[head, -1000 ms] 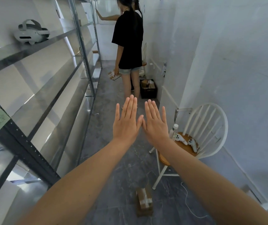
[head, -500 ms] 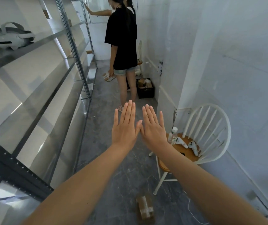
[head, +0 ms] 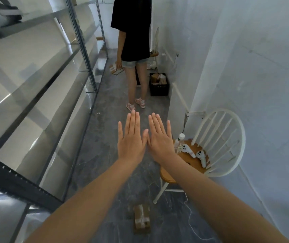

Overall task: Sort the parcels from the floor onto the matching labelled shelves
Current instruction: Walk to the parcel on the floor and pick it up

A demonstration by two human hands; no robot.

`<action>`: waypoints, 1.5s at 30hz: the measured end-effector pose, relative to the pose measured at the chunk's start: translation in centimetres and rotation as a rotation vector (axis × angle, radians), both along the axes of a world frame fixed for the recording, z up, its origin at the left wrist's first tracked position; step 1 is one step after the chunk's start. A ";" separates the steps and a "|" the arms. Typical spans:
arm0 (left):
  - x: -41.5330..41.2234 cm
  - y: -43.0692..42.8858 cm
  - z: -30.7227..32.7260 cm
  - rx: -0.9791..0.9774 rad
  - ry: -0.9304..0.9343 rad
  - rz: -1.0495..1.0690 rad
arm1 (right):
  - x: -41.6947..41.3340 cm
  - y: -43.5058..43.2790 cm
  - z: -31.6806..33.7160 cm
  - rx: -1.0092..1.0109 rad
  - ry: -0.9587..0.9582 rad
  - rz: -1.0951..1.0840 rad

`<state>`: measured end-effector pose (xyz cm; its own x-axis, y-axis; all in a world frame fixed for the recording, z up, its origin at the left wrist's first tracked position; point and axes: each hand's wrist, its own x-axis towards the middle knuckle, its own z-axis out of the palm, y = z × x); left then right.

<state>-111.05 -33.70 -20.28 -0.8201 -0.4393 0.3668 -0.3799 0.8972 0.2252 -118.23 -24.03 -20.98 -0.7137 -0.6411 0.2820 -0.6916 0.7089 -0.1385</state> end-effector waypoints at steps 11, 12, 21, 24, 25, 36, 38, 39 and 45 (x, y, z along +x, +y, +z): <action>0.5 1.1 -8.5 0.086 -0.141 0.024 | 0.1 0.9 -8.5 0.005 -0.178 0.021; 0.7 1.1 -9.6 0.109 -0.160 0.021 | 0.3 1.0 -9.5 0.031 -0.210 0.021; 2.5 -0.3 -22.3 0.308 -0.293 0.016 | 2.1 0.8 -22.7 0.172 -0.418 0.017; 3.1 -1.4 -27.7 0.366 -0.314 0.032 | 1.7 0.1 -28.3 0.200 -0.529 -0.010; 3.3 -1.8 -29.6 0.380 -0.319 0.035 | 1.6 0.0 -30.5 0.204 -0.546 -0.026; 5.5 -5.6 -53.1 0.599 -0.428 0.255 | 1.2 0.6 -54.4 0.315 -0.712 -0.207; 5.8 -5.4 -57.0 0.635 -0.480 0.283 | 1.5 0.6 -58.2 0.353 -0.736 -0.228; 6.1 -5.1 -59.0 0.666 -0.491 0.295 | 1.7 0.7 -60.0 0.369 -0.761 -0.239; 6.7 -2.0 -68.9 0.852 -0.531 0.367 | 3.8 0.9 -69.1 0.283 -0.928 -0.260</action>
<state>-104.36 -35.73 -89.19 -0.5500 -0.6348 -0.5427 -0.8286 0.3331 0.4500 -114.38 -23.16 -90.12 -0.7017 -0.3913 -0.5954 -0.2143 0.9129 -0.3474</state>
